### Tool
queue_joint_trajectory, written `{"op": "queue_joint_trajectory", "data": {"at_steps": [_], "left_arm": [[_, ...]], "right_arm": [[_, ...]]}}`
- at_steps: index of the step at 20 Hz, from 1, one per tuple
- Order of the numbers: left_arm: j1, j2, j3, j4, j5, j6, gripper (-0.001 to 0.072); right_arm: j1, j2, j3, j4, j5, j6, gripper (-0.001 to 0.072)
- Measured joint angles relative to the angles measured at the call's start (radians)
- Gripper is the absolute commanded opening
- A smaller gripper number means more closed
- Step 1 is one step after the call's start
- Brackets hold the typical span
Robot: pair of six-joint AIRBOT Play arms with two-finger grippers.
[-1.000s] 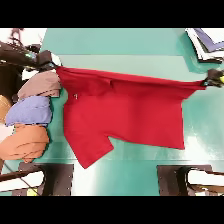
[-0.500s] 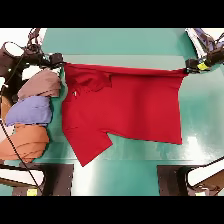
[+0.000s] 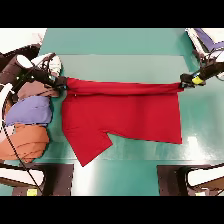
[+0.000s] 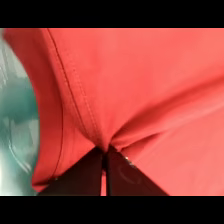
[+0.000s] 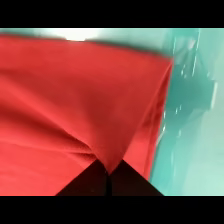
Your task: Fold the shirts.
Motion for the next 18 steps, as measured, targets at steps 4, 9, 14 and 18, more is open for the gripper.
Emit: {"op": "queue_joint_trajectory", "data": {"at_steps": [4,9,14,18], "left_arm": [[0.002,0.01,-0.031,0.012,-0.013,-0.049,0.0419],[0.004,0.169,-0.109,0.14,-0.076,-0.132,0.042],[0.005,0.441,-0.429,0.187,-0.15,-0.203,0.0448],[0.005,0.592,-0.702,0.115,-0.122,-0.246,0.0448]], "right_arm": [[0.005,0.05,-0.106,0.002,-0.021,-0.001,0.0417],[-0.039,0.154,-0.189,0.003,0.042,-0.001,0.0419],[-0.084,0.332,-0.367,0.004,0.041,0.0,0.056],[-0.093,0.436,-0.475,0.034,-0.001,0.0,0.0557]]}}
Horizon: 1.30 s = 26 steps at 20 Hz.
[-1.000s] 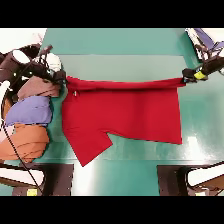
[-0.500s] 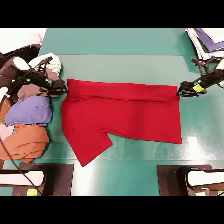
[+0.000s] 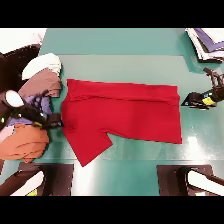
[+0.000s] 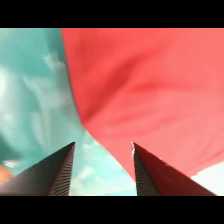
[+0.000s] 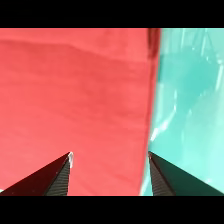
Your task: Fold the shirts.
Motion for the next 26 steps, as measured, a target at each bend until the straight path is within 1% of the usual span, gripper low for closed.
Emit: {"op": "queue_joint_trajectory", "data": {"at_steps": [3,5,6,7,8,9,11,14,18,21,22,23,25,26], "left_arm": [[0.0,0.043,-0.146,-0.088,0.057,-0.005,0.0448],[-0.008,0.056,-0.206,-0.132,0.109,-0.005,0.0445],[-0.02,0.061,-0.226,-0.164,0.129,-0.006,0.0385],[-0.034,0.064,-0.239,-0.185,0.15,-0.007,0.0274],[-0.052,0.066,-0.251,-0.196,0.183,-0.008,0.0078],[-0.069,0.066,-0.259,-0.202,0.214,-0.007,0.0025],[-0.092,0.068,-0.264,-0.217,0.245,-0.005,0.0024],[-0.107,0.071,-0.237,-0.209,0.25,0.0,0.0024],[-0.115,0.072,-0.171,-0.22,0.211,0.021,0.0024],[-0.117,0.072,-0.132,-0.223,0.204,0.031,0.0025],[-0.117,0.072,-0.123,-0.225,0.201,0.033,0.0025],[-0.117,0.071,-0.117,-0.225,0.2,0.035,0.0025],[-0.117,0.072,-0.109,-0.225,0.198,0.037,0.0025],[-0.117,0.072,-0.106,-0.225,0.197,0.037,0.0025]], "right_arm": [[0.002,0.041,-0.031,0.026,-0.018,0.0,0.0555],[0.012,0.063,-0.041,0.035,-0.026,0.0,0.0555],[0.014,0.075,-0.044,0.04,-0.028,0.0,0.0554],[0.017,0.084,-0.046,0.04,-0.031,0.0,0.0554],[0.018,0.094,-0.048,0.043,-0.03,0.0,0.0554],[0.016,0.103,-0.049,0.045,-0.028,0.0,0.0554],[-0.008,0.114,-0.053,0.042,0.012,0.0,0.0555],[-0.089,0.137,-0.108,0.017,0.068,0.0,0.0554],[-0.243,0.176,-0.298,-0.02,0.103,0.0,0.0552],[-0.315,0.173,-0.442,-0.01,0.102,0.0,0.0551],[-0.327,0.164,-0.483,0.009,0.087,0.0,0.0529],[-0.332,0.153,-0.517,0.028,0.065,0.0,0.0461],[-0.325,0.131,-0.559,0.08,0.047,0.001,0.0449],[-0.31,0.119,-0.571,0.102,0.034,0.002,0.043]]}}
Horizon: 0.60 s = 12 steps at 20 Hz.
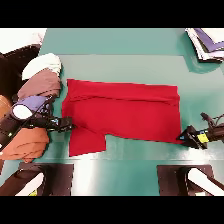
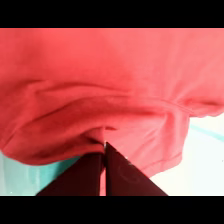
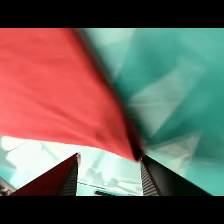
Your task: Fold the shirts.
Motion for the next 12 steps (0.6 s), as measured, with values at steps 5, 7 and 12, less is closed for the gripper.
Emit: {"op": "queue_joint_trajectory", "data": {"at_steps": [5,7,12], "left_arm": [[0.0,0.0,0.007,0.003,-0.008,0.002,0.0022],[0.0,0.005,0.014,0.019,-0.034,0.002,0.0021],[-0.001,0.163,0.023,0.11,-0.2,-0.055,0.0022]], "right_arm": [[0.085,-0.01,-0.031,0.024,-0.073,-0.004,0.0014],[0.11,0.021,-0.033,0.019,-0.098,-0.004,0.0013],[0.133,0.169,0.035,-0.085,-0.034,-0.005,0.0013]]}}
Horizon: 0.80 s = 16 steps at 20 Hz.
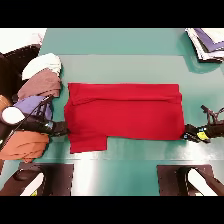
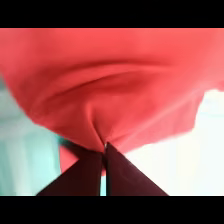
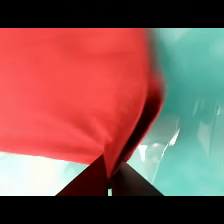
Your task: Fold the shirts.
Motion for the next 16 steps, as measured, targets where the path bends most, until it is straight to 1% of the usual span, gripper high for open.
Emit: {"op": "queue_joint_trajectory", "data": {"at_steps": [2,4,6,8,10,14,16], "left_arm": [[0.001,0.09,0.002,0.01,-0.094,-0.037,0.0023],[0.0,0.163,0.012,0.01,-0.169,-0.072,0.0022],[0.0,0.191,0.034,0.006,-0.174,-0.092,0.0023],[0.0,0.169,0.063,0.005,-0.127,-0.09,0.0024],[0.0,0.098,0.096,0.005,-0.055,-0.065,0.0024],[0.0,-0.134,0.203,0.009,0.118,-0.001,0.0025],[0.0,-0.252,0.265,0.01,0.181,0.018,0.0025]], "right_arm": [[0.0,0.079,0.034,-0.06,0.085,0.0,0.0013],[0.002,0.15,0.066,-0.086,0.149,0.0,0.0012],[0.004,0.182,0.111,-0.095,0.18,0.001,0.0012],[0.018,0.162,0.167,-0.093,0.184,0.002,0.0012],[0.064,0.09,0.238,-0.086,0.151,0.002,0.0012],[0.192,-0.132,0.399,-0.079,0.061,0.002,0.0014],[0.243,-0.261,0.498,-0.076,0.033,0.005,0.0015]]}}
